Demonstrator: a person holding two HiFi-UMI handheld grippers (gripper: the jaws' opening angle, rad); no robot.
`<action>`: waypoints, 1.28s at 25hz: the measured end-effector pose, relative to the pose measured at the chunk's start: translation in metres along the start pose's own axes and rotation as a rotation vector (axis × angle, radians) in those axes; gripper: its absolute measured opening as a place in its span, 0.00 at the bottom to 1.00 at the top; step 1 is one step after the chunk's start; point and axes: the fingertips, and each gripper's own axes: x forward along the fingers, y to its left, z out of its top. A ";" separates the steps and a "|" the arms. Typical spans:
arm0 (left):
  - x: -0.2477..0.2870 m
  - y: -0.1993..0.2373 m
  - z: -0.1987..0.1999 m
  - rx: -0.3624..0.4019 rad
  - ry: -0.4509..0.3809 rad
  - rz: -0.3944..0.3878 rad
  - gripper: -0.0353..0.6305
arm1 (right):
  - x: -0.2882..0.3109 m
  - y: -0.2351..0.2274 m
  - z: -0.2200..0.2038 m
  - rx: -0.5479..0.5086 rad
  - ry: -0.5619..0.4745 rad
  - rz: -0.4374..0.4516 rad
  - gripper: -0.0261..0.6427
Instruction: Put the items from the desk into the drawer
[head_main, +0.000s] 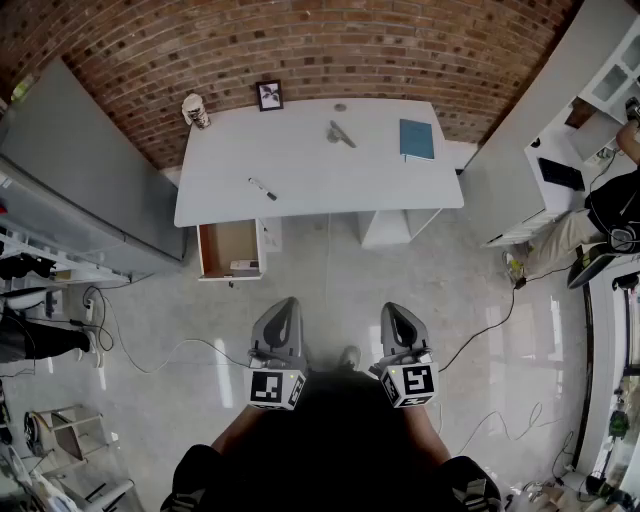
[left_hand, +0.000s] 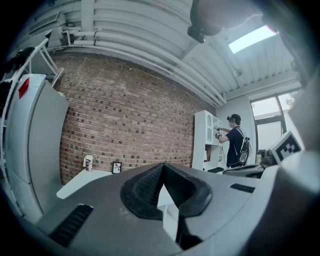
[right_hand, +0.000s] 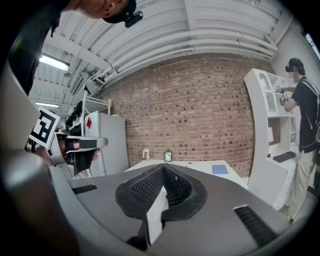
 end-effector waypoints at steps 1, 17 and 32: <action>-0.001 -0.001 -0.001 -0.001 0.000 -0.001 0.05 | -0.001 0.000 -0.001 -0.001 -0.002 0.000 0.04; -0.003 -0.013 -0.004 -0.015 0.006 0.004 0.05 | -0.006 -0.004 -0.004 0.016 -0.003 0.027 0.04; -0.004 -0.053 -0.007 -0.007 -0.003 0.070 0.05 | -0.032 -0.034 -0.020 0.004 0.034 0.089 0.22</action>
